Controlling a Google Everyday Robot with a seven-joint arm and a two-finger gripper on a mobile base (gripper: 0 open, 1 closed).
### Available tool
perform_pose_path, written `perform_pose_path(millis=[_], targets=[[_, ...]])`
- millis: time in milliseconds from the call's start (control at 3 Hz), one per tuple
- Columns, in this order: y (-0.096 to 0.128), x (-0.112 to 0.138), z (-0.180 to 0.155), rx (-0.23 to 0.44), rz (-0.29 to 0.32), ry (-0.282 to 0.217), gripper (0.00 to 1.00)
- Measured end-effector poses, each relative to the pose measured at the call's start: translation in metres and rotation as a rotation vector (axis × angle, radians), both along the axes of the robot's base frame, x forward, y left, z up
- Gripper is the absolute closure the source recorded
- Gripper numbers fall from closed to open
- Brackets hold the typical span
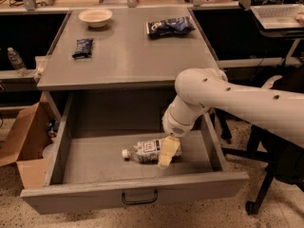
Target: Pick blue plastic bottle from top drawer and place on counter
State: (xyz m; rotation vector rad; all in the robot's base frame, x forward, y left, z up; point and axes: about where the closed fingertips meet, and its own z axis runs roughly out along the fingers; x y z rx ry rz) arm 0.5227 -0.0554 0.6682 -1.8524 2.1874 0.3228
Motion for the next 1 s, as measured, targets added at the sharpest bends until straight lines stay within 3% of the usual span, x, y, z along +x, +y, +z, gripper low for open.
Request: perform_pose_path(millis=[333,1000], targets=[[-0.002,-0.001,-0.024,0.001,-0.009,0.026,0.00],[-0.004,0.004,-0.044,0.008,0.008,0.034,0.57]])
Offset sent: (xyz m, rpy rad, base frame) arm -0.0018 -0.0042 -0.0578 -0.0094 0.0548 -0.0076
